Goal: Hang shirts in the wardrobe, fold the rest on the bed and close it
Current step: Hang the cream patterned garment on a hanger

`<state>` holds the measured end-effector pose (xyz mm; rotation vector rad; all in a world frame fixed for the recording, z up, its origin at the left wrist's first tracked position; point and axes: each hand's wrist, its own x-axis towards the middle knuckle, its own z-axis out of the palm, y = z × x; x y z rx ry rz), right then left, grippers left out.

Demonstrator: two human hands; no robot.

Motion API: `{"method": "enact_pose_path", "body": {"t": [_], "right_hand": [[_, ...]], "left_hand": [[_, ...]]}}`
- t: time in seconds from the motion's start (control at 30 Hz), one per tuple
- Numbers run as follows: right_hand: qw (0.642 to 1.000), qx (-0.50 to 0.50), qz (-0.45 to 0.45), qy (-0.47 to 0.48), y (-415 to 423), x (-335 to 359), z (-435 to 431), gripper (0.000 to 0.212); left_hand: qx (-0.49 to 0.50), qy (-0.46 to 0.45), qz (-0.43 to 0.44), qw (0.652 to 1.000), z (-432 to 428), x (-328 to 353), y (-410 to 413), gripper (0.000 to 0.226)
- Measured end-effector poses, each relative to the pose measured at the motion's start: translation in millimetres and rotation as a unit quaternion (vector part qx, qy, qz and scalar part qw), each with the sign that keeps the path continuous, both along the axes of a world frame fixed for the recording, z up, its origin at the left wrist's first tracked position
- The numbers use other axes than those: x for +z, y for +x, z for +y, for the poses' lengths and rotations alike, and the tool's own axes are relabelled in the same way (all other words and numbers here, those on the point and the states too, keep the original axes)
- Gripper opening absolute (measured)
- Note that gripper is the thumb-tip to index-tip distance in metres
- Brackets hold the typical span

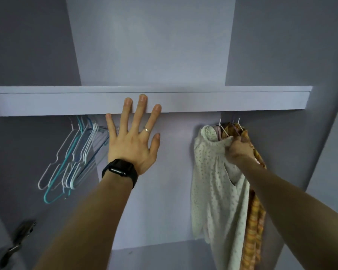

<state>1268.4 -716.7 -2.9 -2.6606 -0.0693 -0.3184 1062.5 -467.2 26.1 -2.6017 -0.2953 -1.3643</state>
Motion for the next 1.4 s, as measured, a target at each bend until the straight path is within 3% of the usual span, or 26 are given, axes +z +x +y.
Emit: {"method": "enact_pose_path", "body": {"t": [0.2, 0.37, 0.57, 0.73, 0.9, 1.03, 1.2, 1.4], "right_hand": [[0.993, 0.104, 0.040, -0.038, -89.6, 46.4, -26.2, 0.057], [0.977, 0.209, -0.038, -0.033, -165.0, 73.8, -55.0, 0.047], [0.947, 0.239, -0.210, 0.037, -273.9, 71.0, -100.4, 0.032], [0.970, 0.159, -0.182, 0.028, -367.9, 27.0, -143.3, 0.029], [0.996, -0.013, -0.078, 0.045, -461.8, -36.1, -186.7, 0.031], [0.980, -0.189, -0.003, 0.068, -545.8, -74.5, -215.3, 0.031], [0.919, -0.389, 0.036, 0.050, -664.5, -103.8, -239.2, 0.033], [0.802, -0.589, 0.031, 0.089, -791.7, -121.2, -249.7, 0.030]], "left_hand": [[0.053, -0.074, 0.125, 0.988, -31.3, 27.0, -29.7, 0.079], [0.066, -0.146, 0.230, 0.960, -58.9, 48.1, -50.3, 0.081], [-0.073, -0.250, 0.228, 0.938, -120.7, 5.3, -104.5, 0.070], [-0.216, -0.264, 0.270, 0.900, -183.0, -52.5, -143.0, 0.064], [-0.394, -0.199, 0.346, 0.828, -248.9, -90.1, -163.1, 0.057], [-0.497, -0.125, 0.429, 0.744, -312.4, -116.7, -187.1, 0.058], [-0.623, -0.033, 0.486, 0.612, -401.4, -142.5, -252.3, 0.057], [-0.719, 0.043, 0.520, 0.459, -492.3, -161.5, -358.4, 0.055]]}}
